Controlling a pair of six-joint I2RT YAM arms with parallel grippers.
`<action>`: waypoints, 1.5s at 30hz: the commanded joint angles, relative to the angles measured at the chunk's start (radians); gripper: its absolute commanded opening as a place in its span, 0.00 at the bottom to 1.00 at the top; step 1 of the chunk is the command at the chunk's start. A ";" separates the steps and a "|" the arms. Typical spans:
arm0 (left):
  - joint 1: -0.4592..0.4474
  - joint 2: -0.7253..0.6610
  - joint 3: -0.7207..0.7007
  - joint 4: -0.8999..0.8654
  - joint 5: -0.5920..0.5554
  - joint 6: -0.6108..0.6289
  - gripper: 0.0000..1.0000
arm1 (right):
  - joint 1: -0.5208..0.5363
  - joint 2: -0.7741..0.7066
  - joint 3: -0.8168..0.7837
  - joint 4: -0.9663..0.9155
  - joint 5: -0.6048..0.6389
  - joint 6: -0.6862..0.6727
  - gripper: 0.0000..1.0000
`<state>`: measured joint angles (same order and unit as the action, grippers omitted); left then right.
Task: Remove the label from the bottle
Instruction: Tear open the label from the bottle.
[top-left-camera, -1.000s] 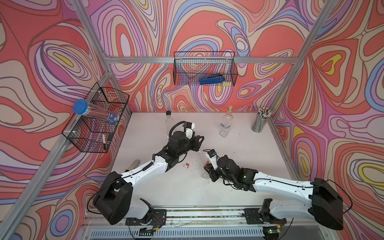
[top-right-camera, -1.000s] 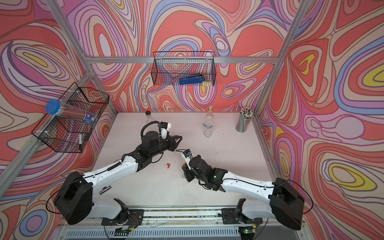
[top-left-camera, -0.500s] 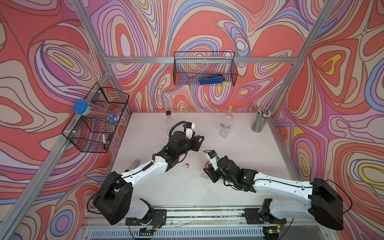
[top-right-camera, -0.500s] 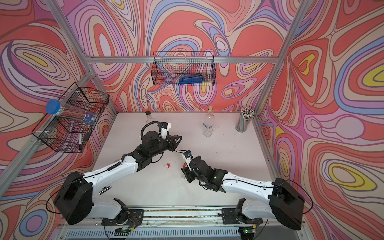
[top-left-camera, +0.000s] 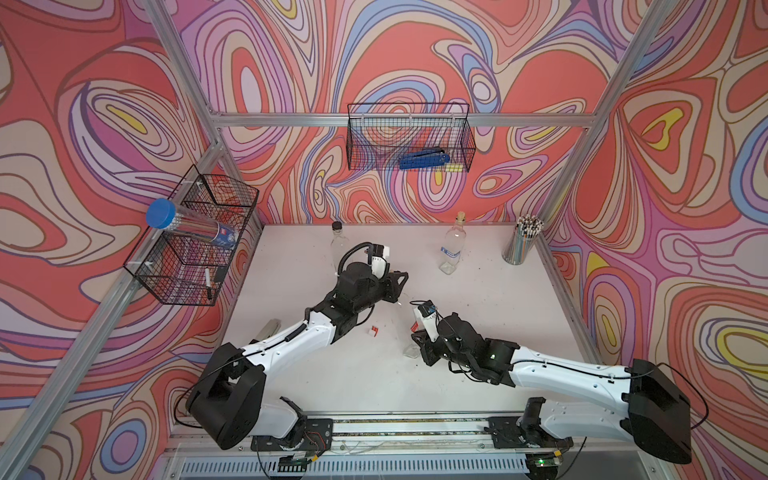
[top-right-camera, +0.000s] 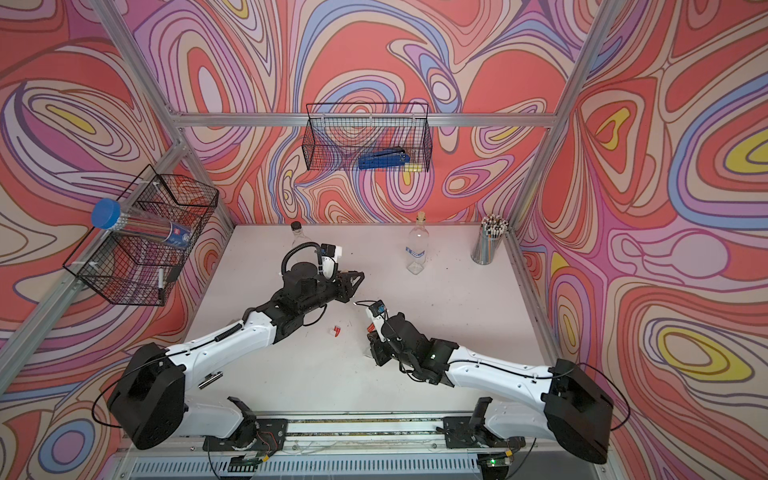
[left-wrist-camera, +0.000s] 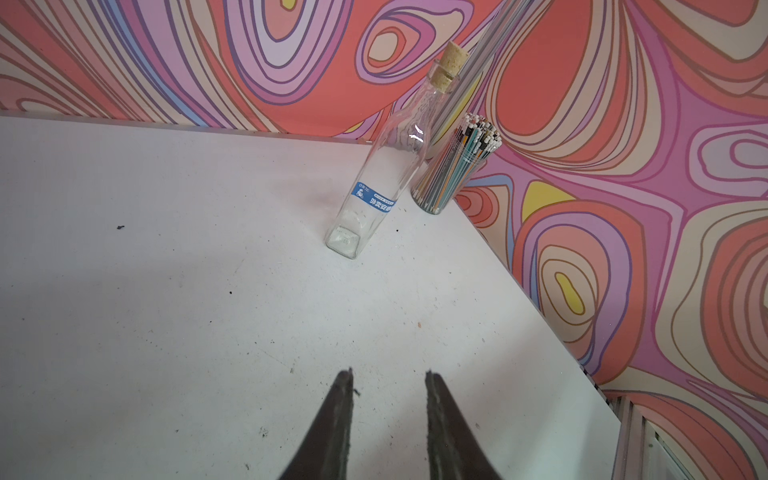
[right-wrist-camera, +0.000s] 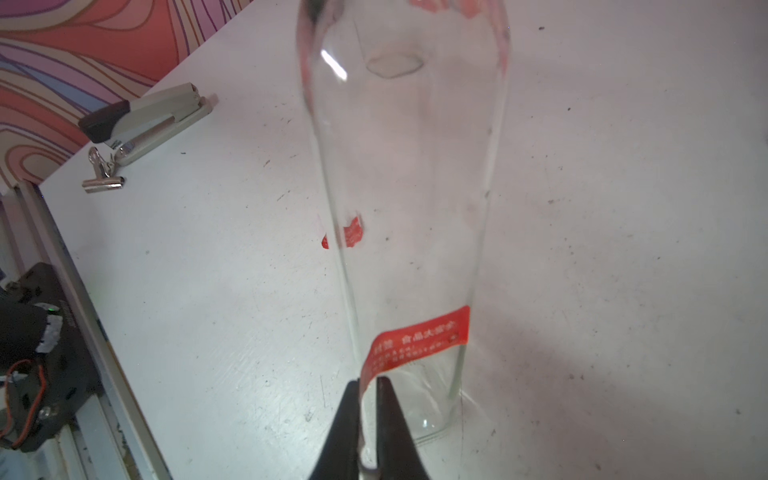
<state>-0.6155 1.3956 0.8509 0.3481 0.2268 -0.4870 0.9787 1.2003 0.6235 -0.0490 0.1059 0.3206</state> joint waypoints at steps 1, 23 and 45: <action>-0.001 -0.008 -0.006 0.007 0.001 0.002 0.00 | 0.006 -0.018 -0.005 -0.006 0.015 -0.005 0.00; -0.002 -0.008 -0.010 0.009 0.100 0.082 0.00 | 0.006 0.006 0.008 -0.064 0.093 -0.018 0.00; -0.001 -0.035 -0.044 0.034 0.140 0.117 0.00 | 0.006 -0.005 0.013 -0.076 0.124 -0.018 0.00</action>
<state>-0.6155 1.3808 0.8299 0.3794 0.3515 -0.4034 0.9787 1.2007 0.6235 -0.1062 0.2058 0.3080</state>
